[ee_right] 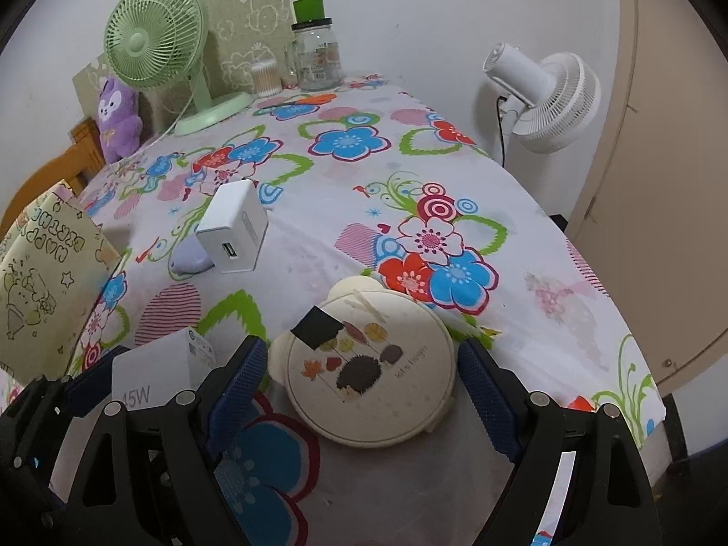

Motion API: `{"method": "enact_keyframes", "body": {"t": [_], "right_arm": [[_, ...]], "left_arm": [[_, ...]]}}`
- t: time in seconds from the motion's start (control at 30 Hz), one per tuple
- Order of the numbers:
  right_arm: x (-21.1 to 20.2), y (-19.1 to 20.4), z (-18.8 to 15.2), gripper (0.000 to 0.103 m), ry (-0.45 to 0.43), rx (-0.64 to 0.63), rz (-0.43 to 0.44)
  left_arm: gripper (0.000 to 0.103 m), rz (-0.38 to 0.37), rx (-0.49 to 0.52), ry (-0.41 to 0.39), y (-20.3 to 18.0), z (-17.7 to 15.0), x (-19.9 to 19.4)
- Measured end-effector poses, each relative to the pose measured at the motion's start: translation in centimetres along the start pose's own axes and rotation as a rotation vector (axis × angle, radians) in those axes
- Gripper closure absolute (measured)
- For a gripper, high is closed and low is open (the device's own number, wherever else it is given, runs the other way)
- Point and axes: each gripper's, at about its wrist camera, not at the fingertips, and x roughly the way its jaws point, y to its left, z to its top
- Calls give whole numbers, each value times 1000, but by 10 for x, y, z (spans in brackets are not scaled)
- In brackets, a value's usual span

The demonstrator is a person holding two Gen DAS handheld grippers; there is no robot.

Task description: Organize rigid objects

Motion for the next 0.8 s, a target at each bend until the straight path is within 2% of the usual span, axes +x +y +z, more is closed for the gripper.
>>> {"method": "enact_keyframes", "body": {"t": [0.23,0.3,0.4,0.8], "right_arm": [[6,7,1,9,-8,-25,-26],[8,7,1,10,-21,-18,-53],[9,13,1,18,-25,-48,-83],[-3,18,6,18,-46,-29,-82]], "left_arm": [[30,23,28,-8,5,-1,1],[29,30,34,3,4,-1,3],[29,24,34,5,5,-1,4],[30,0,-6,14,13,7,1]]}}
